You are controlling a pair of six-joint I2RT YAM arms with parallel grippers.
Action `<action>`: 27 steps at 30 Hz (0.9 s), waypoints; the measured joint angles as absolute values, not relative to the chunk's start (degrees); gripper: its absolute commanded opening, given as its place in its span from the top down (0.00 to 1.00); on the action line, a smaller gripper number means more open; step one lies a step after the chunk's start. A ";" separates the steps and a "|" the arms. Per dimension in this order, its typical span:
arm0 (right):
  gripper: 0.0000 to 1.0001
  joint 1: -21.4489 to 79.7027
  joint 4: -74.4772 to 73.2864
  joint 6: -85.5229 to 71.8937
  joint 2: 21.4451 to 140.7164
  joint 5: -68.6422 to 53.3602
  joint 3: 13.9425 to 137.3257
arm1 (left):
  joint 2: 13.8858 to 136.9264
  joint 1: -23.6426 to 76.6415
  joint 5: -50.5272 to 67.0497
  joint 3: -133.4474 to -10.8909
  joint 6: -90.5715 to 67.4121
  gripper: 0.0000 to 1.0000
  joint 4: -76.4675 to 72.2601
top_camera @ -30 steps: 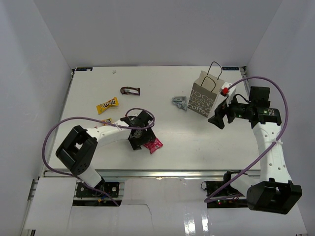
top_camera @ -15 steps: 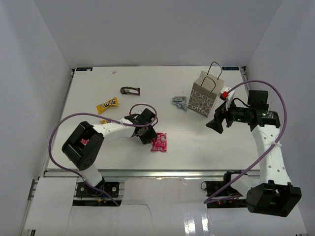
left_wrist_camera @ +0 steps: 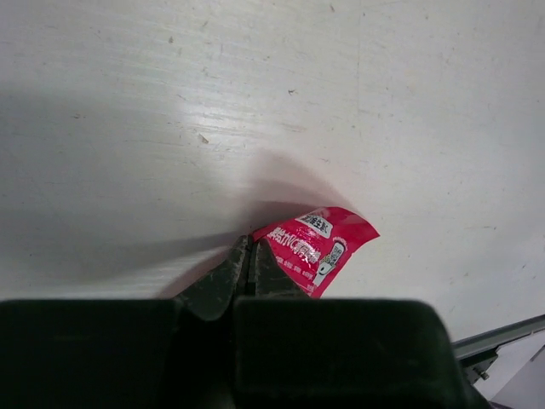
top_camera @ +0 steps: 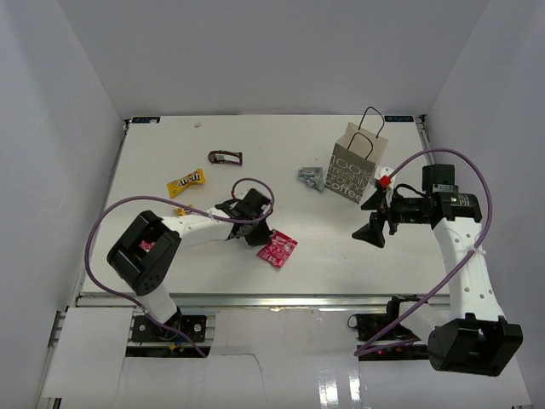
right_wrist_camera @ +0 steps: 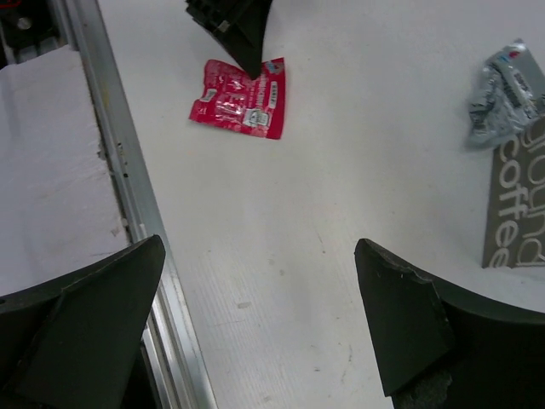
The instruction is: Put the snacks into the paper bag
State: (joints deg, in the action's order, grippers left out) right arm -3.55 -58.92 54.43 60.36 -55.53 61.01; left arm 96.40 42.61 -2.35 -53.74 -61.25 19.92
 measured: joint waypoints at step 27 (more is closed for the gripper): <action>0.04 21.96 -28.88 26.13 68.31 -45.60 50.04 | 81.43 42.87 9.06 -44.51 -50.11 1.00 2.35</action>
